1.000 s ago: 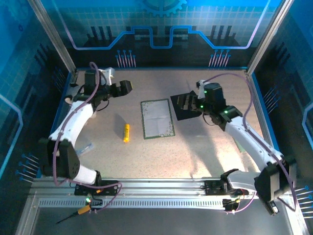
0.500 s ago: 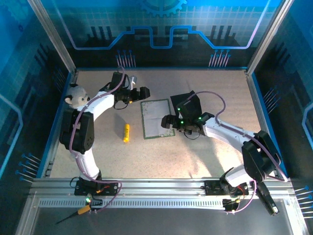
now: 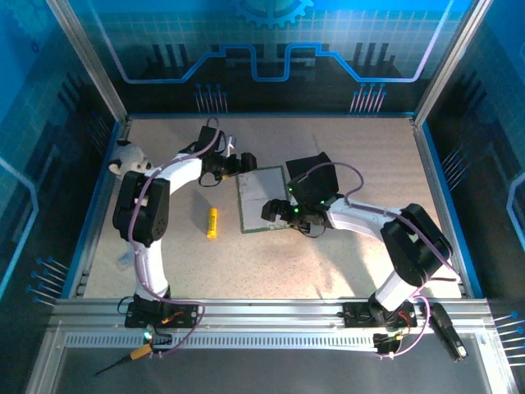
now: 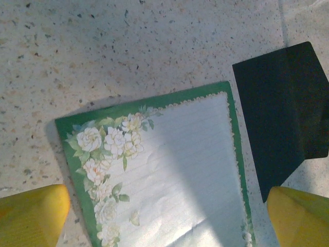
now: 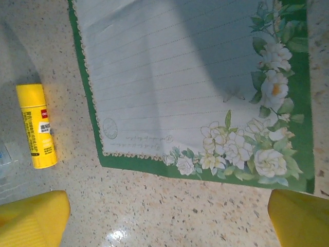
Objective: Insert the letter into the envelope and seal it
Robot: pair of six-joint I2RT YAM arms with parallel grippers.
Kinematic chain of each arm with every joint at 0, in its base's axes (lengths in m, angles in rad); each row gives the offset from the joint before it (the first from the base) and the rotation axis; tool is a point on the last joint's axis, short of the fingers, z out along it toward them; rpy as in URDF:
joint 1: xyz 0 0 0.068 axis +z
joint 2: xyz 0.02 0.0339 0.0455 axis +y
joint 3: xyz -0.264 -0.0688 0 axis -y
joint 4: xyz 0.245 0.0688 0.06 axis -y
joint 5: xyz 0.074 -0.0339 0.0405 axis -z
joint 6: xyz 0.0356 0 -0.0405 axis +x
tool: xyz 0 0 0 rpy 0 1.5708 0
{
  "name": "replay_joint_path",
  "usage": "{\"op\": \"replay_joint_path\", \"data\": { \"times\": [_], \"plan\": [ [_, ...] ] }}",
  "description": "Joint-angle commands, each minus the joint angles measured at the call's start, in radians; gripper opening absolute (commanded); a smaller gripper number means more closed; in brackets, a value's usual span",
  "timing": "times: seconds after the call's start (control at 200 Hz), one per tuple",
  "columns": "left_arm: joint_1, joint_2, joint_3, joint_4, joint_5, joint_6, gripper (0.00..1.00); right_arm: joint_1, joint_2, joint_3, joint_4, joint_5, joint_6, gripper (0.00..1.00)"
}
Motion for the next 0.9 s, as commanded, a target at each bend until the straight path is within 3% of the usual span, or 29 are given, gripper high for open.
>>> {"op": "replay_joint_path", "data": {
  "times": [0.0, 0.896],
  "plan": [
    [-0.007, 0.027, 0.047, -0.011, -0.022, 0.002, 0.99, 0.005, 0.045, 0.032, 0.044, -0.033, 0.024, 1.0],
    [-0.035, 0.134, 0.118, -0.081, -0.103, 0.086, 0.99, -0.046, 0.14, 0.077, 0.007, -0.014, -0.014, 1.0]
  ]
}}
